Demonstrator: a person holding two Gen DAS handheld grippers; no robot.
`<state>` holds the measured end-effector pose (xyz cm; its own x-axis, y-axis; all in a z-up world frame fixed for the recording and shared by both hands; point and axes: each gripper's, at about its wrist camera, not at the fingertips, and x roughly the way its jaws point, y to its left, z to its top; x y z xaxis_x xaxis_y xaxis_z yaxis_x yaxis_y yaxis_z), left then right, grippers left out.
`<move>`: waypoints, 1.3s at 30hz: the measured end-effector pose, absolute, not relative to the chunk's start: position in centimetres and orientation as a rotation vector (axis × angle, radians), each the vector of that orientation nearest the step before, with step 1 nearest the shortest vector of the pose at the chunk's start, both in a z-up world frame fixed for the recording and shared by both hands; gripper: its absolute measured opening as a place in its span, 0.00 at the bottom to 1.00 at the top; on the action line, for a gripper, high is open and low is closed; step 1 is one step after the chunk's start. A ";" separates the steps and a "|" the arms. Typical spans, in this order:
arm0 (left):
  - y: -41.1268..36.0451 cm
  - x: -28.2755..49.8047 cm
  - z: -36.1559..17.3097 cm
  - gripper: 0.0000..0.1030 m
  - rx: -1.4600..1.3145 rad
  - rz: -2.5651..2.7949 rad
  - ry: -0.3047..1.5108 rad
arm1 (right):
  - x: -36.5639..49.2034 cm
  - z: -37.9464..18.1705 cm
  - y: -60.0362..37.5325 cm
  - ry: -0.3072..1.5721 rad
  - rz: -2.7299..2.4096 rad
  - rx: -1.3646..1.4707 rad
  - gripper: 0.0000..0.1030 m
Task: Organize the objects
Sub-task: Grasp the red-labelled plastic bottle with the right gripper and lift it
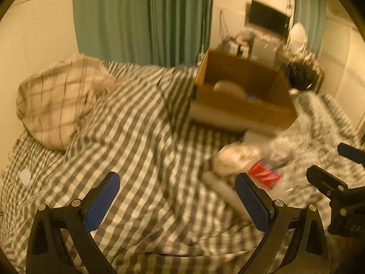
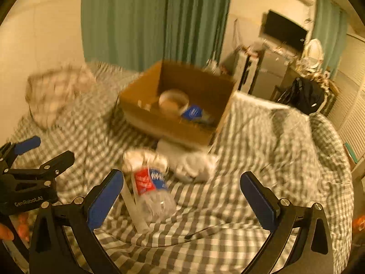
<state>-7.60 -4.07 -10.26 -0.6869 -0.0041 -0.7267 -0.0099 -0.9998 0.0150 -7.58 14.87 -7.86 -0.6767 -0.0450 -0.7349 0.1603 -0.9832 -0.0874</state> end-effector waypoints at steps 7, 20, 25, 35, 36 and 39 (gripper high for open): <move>-6.2 -9.6 -14.2 1.00 -1.440 2.818 -0.114 | -10.6 -12.5 13.2 0.263 -2.613 1.383 0.99; -5.9 -10.3 -15.4 1.00 -1.488 2.769 -0.100 | -14.0 -17.5 11.4 0.255 -2.383 1.613 0.63; -4.5 -10.2 -14.2 1.00 -1.434 2.764 -0.035 | -11.9 -13.8 13.2 0.186 -2.500 1.479 0.62; 1.3 -13.8 -14.0 1.00 -1.370 2.685 0.124 | -11.6 -9.8 19.9 0.061 -2.782 1.374 0.62; 1.8 -14.5 -14.3 1.00 -1.374 2.679 0.121 | -11.5 -9.8 20.6 0.042 -2.783 1.378 0.62; 3.0 -16.0 -15.5 1.00 -1.393 2.629 0.097 | -12.2 -10.2 21.4 0.001 -2.780 1.394 0.62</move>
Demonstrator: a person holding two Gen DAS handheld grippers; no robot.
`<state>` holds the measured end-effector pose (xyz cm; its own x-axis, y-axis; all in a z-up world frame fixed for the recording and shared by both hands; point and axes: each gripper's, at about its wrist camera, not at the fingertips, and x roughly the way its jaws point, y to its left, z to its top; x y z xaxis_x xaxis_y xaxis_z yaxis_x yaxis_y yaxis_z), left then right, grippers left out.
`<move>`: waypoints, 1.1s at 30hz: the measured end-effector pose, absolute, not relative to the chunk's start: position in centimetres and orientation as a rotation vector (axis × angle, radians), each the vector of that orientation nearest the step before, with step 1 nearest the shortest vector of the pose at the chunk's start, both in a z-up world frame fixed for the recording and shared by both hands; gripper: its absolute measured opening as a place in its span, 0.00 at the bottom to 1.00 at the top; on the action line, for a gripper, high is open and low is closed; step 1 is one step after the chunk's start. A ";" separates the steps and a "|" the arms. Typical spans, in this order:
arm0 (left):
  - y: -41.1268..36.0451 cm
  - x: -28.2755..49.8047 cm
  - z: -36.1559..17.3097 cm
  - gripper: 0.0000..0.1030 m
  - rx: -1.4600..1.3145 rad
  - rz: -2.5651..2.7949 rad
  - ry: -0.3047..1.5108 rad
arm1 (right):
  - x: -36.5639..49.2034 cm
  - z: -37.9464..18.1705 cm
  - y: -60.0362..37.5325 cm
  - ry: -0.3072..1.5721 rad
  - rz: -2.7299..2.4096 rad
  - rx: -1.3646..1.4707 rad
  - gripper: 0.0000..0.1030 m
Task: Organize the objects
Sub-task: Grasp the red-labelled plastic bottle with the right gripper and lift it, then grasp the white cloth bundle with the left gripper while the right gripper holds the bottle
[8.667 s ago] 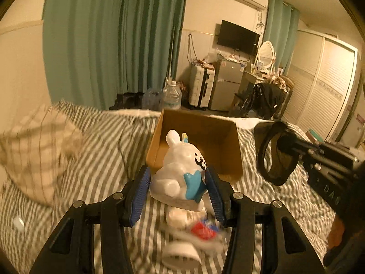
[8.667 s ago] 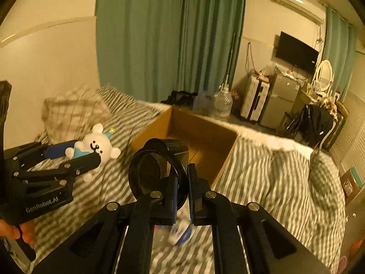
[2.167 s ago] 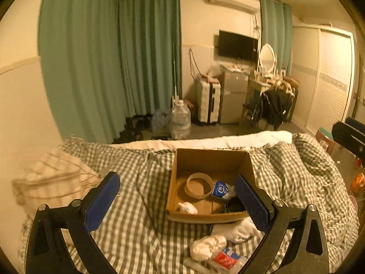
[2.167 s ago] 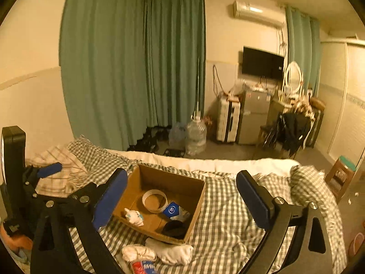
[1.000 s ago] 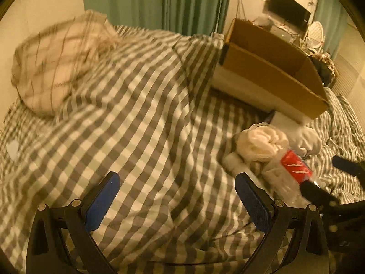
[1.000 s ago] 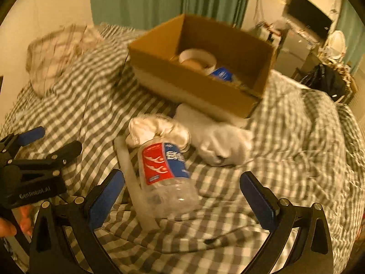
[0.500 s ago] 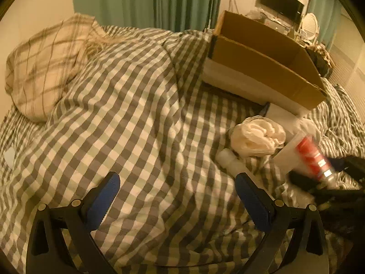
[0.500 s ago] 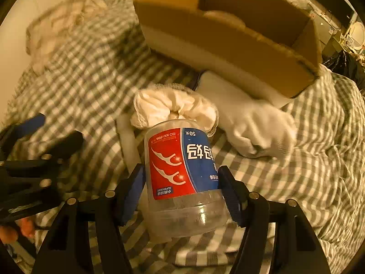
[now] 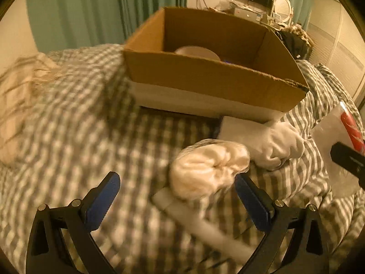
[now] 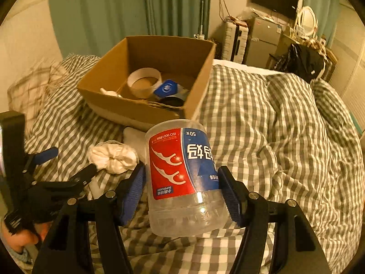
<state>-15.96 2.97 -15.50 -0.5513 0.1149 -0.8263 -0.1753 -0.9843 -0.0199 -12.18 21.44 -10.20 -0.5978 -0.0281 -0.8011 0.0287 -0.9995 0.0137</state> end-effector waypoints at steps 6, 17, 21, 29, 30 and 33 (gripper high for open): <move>5.7 -17.6 -17.9 0.99 -1.415 2.545 0.207 | -12.9 -10.9 22.0 -0.032 -2.765 1.402 0.62; 6.0 -17.5 -17.4 0.23 -1.388 2.505 0.224 | -13.2 -11.6 21.8 -0.016 -2.746 1.415 0.62; 5.0 -16.0 -15.2 0.22 -1.348 2.522 0.197 | -12.5 -10.7 21.7 -0.013 -2.768 1.389 0.62; 1.6 -13.2 -8.6 0.22 -1.201 2.591 0.083 | -8.8 -5.7 20.1 0.035 -2.829 1.237 0.62; 1.7 -12.7 -7.9 0.22 -1.184 2.598 0.078 | -8.2 -4.8 19.8 0.043 -2.839 1.213 0.62; 1.4 -10.6 -5.4 0.22 -1.112 2.627 0.087 | -7.0 -2.7 19.1 0.048 -2.859 1.151 0.62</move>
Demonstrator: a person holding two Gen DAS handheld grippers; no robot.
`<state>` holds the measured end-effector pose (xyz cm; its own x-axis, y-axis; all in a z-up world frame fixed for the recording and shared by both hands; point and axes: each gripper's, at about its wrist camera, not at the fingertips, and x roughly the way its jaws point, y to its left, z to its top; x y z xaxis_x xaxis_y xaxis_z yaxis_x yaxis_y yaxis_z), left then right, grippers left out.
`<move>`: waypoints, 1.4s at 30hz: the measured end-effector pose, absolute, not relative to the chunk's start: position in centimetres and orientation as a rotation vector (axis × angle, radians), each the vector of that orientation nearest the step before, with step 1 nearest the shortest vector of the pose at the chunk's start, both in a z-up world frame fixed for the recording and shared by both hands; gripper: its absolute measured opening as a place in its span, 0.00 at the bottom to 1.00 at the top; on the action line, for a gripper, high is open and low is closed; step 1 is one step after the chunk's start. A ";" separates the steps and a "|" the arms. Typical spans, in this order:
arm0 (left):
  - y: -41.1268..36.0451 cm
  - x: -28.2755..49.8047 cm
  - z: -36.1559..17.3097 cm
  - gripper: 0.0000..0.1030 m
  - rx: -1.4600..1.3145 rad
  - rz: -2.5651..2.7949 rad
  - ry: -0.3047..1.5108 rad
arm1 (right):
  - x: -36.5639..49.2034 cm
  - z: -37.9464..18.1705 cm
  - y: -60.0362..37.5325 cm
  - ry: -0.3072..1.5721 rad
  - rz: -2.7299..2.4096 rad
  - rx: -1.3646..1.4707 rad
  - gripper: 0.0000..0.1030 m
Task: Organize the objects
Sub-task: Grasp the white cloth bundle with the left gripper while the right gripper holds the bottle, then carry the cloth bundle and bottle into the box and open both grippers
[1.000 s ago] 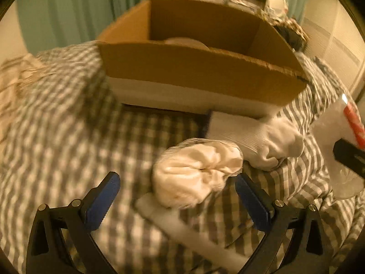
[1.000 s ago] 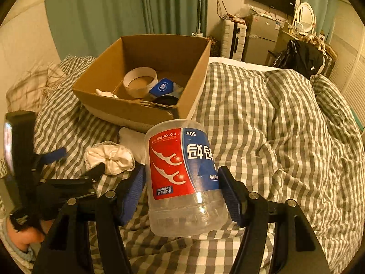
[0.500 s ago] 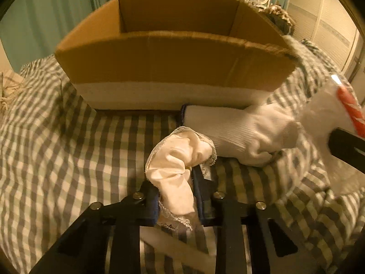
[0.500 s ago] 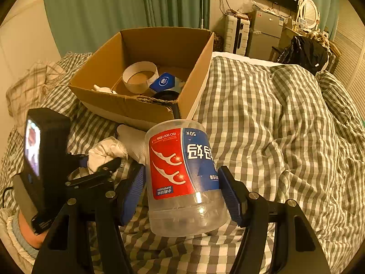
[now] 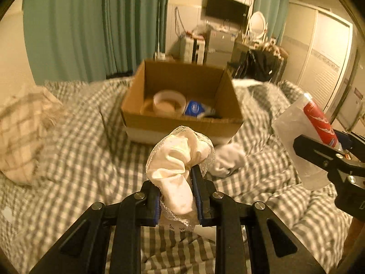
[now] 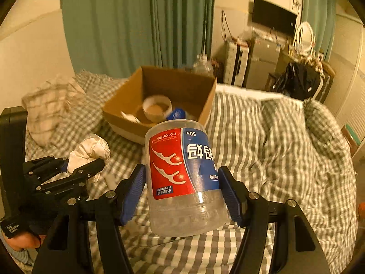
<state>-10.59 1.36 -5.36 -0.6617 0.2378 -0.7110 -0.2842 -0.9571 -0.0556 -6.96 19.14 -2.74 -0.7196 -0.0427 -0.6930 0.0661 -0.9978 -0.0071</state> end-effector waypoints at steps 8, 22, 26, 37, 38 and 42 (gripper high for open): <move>0.4 -9.2 0.1 0.22 -0.987 2.651 0.079 | -5.1 2.7 17.1 0.094 -2.879 0.976 0.62; 1.9 -19.2 1.6 0.22 -0.961 2.656 0.108 | -14.9 5.8 17.1 0.119 -2.884 0.921 0.62; 2.7 -23.5 -0.6 0.22 -1.002 2.635 0.120 | -19.8 4.3 17.6 0.101 -2.876 0.973 0.62; 2.7 -30.3 -7.6 0.22 -1.124 2.603 0.121 | -29.4 -3.6 17.9 0.087 -2.830 1.151 0.62; 2.6 -30.6 -8.1 0.22 -1.136 2.598 0.113 | -29.6 -4.2 17.9 0.086 -2.828 1.162 0.62; 2.4 -30.5 -8.9 0.44 -1.151 2.593 0.094 | -30.1 -5.6 17.8 0.068 -2.809 1.180 0.63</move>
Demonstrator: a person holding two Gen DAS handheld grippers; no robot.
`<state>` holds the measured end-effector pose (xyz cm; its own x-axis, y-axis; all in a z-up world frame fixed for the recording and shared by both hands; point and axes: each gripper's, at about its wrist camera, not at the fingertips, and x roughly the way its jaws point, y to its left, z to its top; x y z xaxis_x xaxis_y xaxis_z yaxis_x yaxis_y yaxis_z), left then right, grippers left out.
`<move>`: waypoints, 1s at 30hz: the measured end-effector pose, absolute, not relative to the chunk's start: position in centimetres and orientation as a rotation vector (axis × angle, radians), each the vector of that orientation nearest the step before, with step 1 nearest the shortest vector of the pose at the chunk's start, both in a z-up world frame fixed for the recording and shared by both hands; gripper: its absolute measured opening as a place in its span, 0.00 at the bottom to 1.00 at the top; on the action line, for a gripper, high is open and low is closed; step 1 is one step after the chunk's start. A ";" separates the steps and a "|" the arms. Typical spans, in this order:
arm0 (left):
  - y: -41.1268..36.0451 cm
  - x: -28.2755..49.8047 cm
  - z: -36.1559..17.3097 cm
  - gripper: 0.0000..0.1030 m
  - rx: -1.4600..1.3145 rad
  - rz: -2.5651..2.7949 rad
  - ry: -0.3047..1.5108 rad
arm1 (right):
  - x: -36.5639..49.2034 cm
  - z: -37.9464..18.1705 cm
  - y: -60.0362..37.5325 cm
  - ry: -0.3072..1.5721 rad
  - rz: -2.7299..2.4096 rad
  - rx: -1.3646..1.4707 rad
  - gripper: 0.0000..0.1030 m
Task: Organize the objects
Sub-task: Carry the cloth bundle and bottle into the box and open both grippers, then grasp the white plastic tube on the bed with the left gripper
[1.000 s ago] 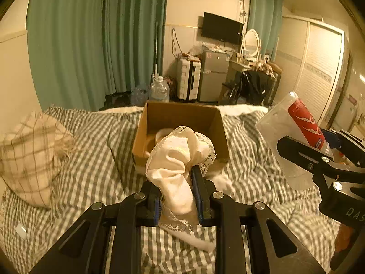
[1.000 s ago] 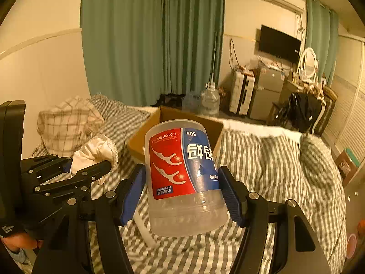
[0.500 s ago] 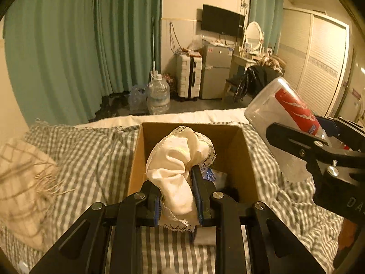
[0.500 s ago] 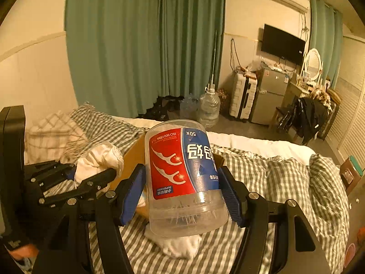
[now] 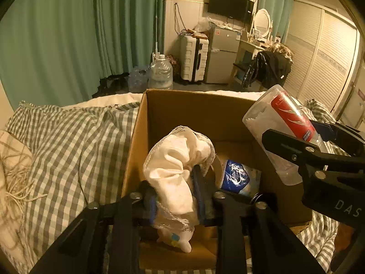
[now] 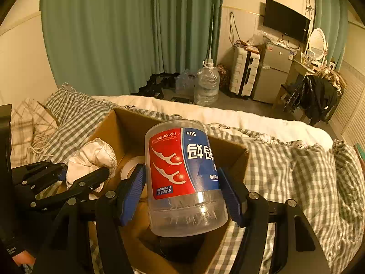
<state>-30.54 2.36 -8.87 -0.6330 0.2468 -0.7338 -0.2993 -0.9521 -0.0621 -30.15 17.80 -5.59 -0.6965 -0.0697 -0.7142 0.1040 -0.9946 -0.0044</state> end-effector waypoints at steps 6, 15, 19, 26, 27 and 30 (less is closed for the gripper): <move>2.2 -28.6 -7.1 0.84 -1.156 2.620 0.109 | -28.4 -2.9 18.4 0.066 -2.889 1.105 0.90; 0.0 -19.5 0.2 0.87 -1.080 2.749 0.111 | -19.6 4.5 19.7 0.102 -2.960 1.028 0.90; -1.1 -14.5 1.0 0.87 -1.086 2.787 0.019 | -14.1 5.9 20.2 0.131 -2.946 1.049 0.90; -1.5 -8.6 -2.1 0.87 -1.153 2.791 -0.023 | -6.2 4.6 21.2 0.169 -2.947 1.082 0.91; -1.4 -8.2 -2.6 0.87 -1.163 2.794 -0.022 | -5.5 4.2 21.4 0.169 -2.951 1.090 0.91; -0.9 -7.3 -4.1 0.87 -1.162 2.807 -0.003 | -4.4 3.1 21.9 0.175 -2.967 1.083 0.91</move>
